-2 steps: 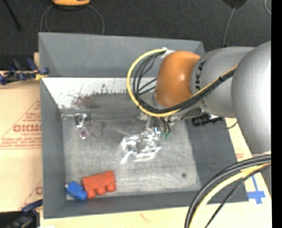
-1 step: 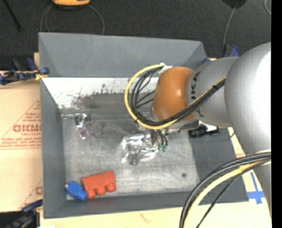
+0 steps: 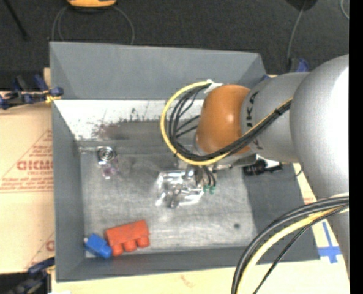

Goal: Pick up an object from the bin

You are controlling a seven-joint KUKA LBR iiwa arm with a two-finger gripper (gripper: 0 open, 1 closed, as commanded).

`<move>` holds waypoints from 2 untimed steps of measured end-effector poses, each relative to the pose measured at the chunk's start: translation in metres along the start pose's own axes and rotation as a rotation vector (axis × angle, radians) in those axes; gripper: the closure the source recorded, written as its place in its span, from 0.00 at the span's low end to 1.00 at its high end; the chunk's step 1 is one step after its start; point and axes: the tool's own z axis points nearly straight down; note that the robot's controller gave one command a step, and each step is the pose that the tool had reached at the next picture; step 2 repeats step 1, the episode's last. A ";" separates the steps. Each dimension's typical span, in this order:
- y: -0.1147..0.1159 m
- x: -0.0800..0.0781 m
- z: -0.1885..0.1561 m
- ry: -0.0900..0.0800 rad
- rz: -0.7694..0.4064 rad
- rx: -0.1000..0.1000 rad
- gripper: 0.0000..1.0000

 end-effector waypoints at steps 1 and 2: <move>-0.011 0.000 -0.142 0.013 -0.113 0.003 1.00; -0.011 0.000 -0.142 0.013 -0.113 0.003 1.00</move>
Offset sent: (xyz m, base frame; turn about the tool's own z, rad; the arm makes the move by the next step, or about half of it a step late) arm -0.0068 -0.0092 0.1375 -0.1144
